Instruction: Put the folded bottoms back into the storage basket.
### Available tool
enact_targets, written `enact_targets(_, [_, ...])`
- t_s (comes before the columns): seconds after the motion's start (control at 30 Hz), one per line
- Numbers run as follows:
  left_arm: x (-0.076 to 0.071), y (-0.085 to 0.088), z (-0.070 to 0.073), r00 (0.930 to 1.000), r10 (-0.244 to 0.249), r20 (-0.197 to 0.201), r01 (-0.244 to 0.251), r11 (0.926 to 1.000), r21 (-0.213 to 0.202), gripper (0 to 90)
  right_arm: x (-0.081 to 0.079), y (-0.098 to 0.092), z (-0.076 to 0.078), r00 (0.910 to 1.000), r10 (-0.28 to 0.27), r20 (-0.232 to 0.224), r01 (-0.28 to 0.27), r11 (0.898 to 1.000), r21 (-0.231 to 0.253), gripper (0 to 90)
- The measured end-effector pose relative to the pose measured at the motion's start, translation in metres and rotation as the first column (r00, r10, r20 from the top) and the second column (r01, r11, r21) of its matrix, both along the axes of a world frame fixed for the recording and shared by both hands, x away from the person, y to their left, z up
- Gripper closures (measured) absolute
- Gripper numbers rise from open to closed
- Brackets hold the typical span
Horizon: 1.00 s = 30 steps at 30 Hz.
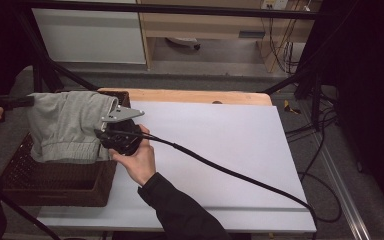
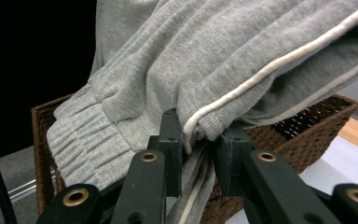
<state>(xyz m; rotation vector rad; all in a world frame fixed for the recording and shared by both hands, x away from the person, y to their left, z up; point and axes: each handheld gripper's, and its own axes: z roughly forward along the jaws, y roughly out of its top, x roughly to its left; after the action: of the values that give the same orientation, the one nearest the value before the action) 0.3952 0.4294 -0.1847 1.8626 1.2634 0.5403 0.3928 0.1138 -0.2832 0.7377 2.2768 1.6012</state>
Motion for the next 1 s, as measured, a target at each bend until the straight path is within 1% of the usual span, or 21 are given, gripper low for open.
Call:
enact_targets(0.07, [0.002, 0.004, -0.002, 0.9999, 0.009, -0.008, -0.009, 1.0000, 0.003, 83.7, 0.001, 0.004, -0.001, 1.0000, 0.001, -0.004, -0.001, 1.000, -0.001, 75.0])
enact_targets(0.47, [0.003, 0.022, -0.009, 0.9991, 0.041, -0.013, -0.041, 0.9991, -0.001, 83.7, 0.005, 0.025, -0.010, 0.9997, 0.022, -0.012, -0.022, 1.000, 0.002, 75.0])
enact_targets(0.57, [0.003, 0.024, -0.011, 0.9989, 0.046, -0.013, -0.046, 0.9989, 0.000, 83.7, 0.006, 0.030, -0.014, 0.9995, 0.026, -0.018, -0.026, 1.000, 0.002, 74.9])
enact_targets(0.63, [0.003, 0.027, -0.014, 0.9985, 0.052, -0.018, -0.052, 0.9986, 0.005, 83.7, 0.007, 0.033, -0.016, 0.9993, 0.030, -0.020, -0.030, 1.000, 0.000, 74.9])
enact_targets(0.9, [0.005, 0.036, -0.022, 0.9973, 0.068, -0.029, -0.068, 0.9977, -0.005, 83.7, 0.010, 0.044, -0.025, 0.9989, 0.040, -0.025, -0.040, 0.999, -0.004, 74.9])
enact_targets(1.0, [0.006, 0.039, -0.027, 0.9968, 0.071, -0.037, -0.071, 0.9975, 0.004, 83.7, 0.012, 0.047, -0.030, 0.9985, 0.044, -0.032, -0.045, 0.999, -0.007, 74.9])
